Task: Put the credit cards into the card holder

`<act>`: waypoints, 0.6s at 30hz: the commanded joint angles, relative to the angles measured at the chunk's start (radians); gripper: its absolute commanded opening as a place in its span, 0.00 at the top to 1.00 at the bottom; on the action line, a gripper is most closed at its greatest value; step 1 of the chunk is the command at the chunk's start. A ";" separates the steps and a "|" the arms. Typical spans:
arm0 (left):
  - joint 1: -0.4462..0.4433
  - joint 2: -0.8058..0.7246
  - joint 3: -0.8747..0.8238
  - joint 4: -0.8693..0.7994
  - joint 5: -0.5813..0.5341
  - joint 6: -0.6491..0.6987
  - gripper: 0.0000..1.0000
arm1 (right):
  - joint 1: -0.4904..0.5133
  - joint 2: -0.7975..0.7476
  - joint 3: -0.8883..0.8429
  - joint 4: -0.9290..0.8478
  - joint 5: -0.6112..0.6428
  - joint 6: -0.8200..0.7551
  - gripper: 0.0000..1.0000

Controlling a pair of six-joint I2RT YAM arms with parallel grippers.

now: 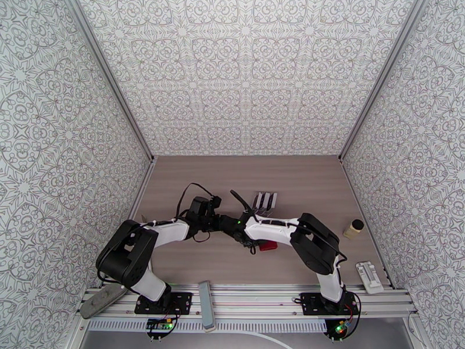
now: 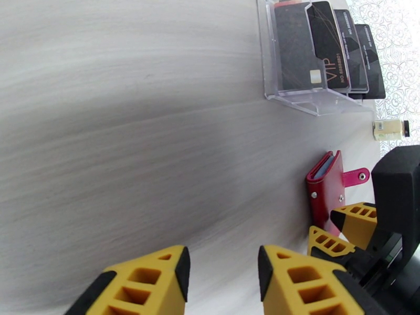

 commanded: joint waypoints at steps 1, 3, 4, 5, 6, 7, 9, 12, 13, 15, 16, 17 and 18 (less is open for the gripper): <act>-0.004 0.016 0.018 -0.013 0.019 0.006 0.59 | 0.007 0.014 -0.017 0.035 -0.026 -0.009 0.65; -0.010 0.017 0.020 -0.016 0.015 0.008 0.59 | 0.007 0.005 -0.025 0.042 -0.027 -0.012 0.64; -0.011 0.017 0.021 -0.018 0.015 0.008 0.59 | 0.006 -0.003 -0.029 0.046 -0.029 -0.013 0.64; -0.013 0.017 0.021 -0.019 0.012 0.010 0.59 | 0.004 -0.012 -0.032 0.053 -0.033 -0.016 0.64; -0.016 0.015 0.023 -0.022 0.009 0.012 0.59 | 0.002 -0.025 -0.038 0.058 -0.038 -0.018 0.64; -0.018 0.014 0.024 -0.023 0.010 0.014 0.59 | 0.000 -0.037 -0.043 0.063 -0.041 -0.021 0.64; -0.022 0.018 0.027 -0.026 0.007 0.017 0.59 | -0.005 -0.069 -0.055 0.076 -0.049 -0.030 0.63; -0.034 0.018 0.032 -0.029 0.002 0.019 0.59 | -0.016 -0.122 -0.078 0.107 -0.071 -0.049 0.62; -0.039 0.018 0.035 -0.031 0.000 0.021 0.59 | -0.021 -0.140 -0.086 0.119 -0.081 -0.055 0.61; -0.050 0.018 0.037 -0.033 -0.006 0.024 0.58 | -0.029 -0.181 -0.106 0.141 -0.101 -0.071 0.58; -0.054 0.018 0.038 -0.038 -0.014 0.026 0.58 | -0.031 -0.199 -0.114 0.151 -0.106 -0.081 0.58; -0.060 0.018 0.041 -0.044 -0.024 0.028 0.58 | -0.033 -0.216 -0.121 0.158 -0.108 -0.086 0.57; -0.065 0.018 0.043 -0.044 -0.029 0.029 0.58 | -0.037 -0.238 -0.128 0.162 -0.110 -0.094 0.57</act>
